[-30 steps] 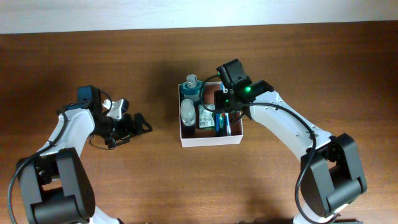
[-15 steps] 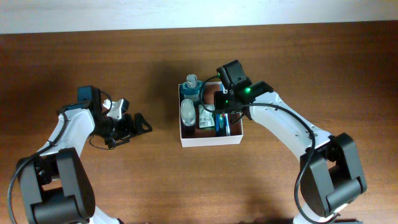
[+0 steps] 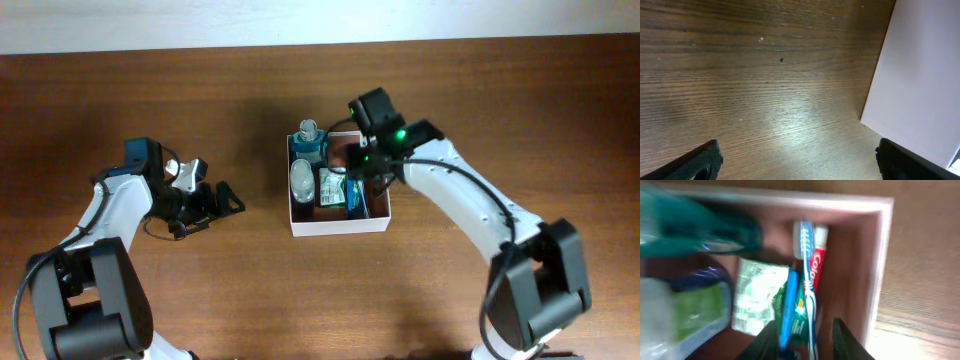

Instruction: Pack container

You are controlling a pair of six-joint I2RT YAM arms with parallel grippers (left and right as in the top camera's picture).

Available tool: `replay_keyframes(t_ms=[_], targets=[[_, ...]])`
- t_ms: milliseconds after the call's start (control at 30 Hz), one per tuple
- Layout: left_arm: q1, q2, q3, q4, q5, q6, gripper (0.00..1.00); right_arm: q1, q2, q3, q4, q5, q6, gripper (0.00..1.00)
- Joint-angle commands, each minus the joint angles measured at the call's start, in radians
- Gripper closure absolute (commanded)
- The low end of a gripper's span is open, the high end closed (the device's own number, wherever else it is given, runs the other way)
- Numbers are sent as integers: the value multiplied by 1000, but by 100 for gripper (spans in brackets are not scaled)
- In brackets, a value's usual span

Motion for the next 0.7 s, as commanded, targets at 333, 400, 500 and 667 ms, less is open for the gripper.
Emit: replay_keyframes(t_ms=[333, 400, 500, 667], targets=[[3, -26, -6, 0, 3, 12, 1, -29, -645, 131, -270, 13, -51, 63], [3, -26, -6, 0, 3, 12, 1, -29, -729, 131, -315, 13, -59, 62], [3, -26, -6, 0, 3, 12, 1, -29, -848, 131, -386, 13, -61, 62], [3, -26, -6, 0, 3, 12, 1, -29, -1037, 131, -489, 13, -61, 20]])
